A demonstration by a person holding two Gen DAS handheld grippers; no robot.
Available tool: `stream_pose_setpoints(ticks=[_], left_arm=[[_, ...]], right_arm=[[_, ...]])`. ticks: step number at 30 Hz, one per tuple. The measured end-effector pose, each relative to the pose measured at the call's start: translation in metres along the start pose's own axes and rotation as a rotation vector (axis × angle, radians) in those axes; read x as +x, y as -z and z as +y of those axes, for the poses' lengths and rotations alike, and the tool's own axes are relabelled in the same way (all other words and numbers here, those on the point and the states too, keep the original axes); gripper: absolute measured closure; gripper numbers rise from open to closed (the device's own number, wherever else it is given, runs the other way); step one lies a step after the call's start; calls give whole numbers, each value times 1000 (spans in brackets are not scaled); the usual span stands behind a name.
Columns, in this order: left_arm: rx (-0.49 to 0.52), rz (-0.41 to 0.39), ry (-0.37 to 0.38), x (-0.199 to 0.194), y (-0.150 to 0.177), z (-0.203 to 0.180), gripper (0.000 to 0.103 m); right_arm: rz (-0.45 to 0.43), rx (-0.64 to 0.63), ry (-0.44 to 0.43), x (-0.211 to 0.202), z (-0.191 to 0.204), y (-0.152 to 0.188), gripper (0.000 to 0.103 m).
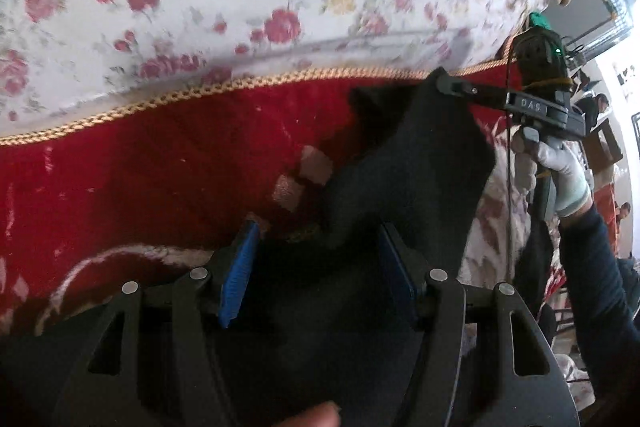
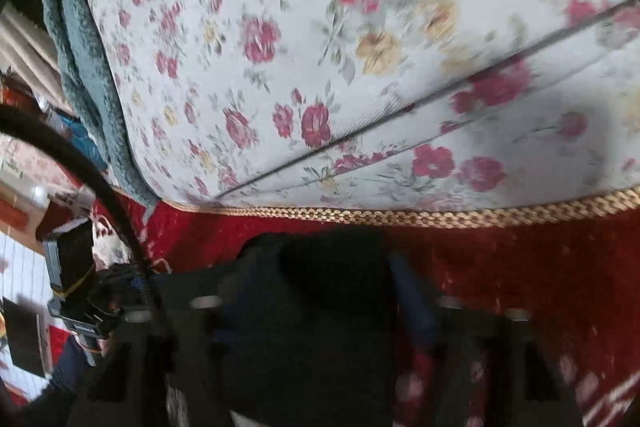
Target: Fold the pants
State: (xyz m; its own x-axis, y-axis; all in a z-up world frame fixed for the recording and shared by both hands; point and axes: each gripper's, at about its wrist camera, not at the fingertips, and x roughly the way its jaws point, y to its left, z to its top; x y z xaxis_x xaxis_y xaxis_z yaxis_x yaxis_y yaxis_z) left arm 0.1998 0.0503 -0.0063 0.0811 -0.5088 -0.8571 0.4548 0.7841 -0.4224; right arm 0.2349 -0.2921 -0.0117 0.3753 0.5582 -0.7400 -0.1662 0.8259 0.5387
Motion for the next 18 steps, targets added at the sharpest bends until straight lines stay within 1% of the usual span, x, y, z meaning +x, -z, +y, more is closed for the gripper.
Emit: stream_pose_setpoints(ticks=[1, 2, 3, 4, 5, 6, 7, 8, 9, 11, 13, 14, 18], left_arm=[[12, 3, -8, 2, -1, -2, 42], [35, -2, -25, 4, -2, -5, 42], [53, -8, -43, 4, -2, -8, 43], [72, -10, -67, 6, -3, -12, 44], [90, -14, -99, 7, -2, -16, 59], [107, -17, -156, 9, -2, -21, 76], [118, -21, -181, 9, -1, -24, 77], [126, -31, -180, 6, 0, -28, 88], [136, -48, -180, 1, 3, -34, 89], [169, -91, -205, -11, 9, -45, 92], [187, -134, -216, -24, 19, -57, 93], [191, -156, -214, -33, 26, -63, 96], [217, -243, -216, -67, 64, -88, 96]], right_arm=[[-4, -25, 15, 0, 2, 4, 76], [-21, -65, 31, -2, 7, 8, 81], [-34, -91, 37, -3, 11, 10, 85], [-52, -117, 50, -8, 15, 13, 86], [-74, -137, 62, -14, 20, 15, 87], [-99, -151, 59, -23, 24, 16, 88], [-115, -159, 55, -28, 27, 14, 89], [-141, -178, 44, -40, 34, 15, 89], [-158, -196, 39, -49, 41, 16, 90], [-190, -251, 43, -69, 60, 21, 90], [-229, -310, 48, -94, 81, 33, 90], [-246, -333, 50, -104, 88, 39, 90], [-317, -407, 62, -149, 108, 83, 90]])
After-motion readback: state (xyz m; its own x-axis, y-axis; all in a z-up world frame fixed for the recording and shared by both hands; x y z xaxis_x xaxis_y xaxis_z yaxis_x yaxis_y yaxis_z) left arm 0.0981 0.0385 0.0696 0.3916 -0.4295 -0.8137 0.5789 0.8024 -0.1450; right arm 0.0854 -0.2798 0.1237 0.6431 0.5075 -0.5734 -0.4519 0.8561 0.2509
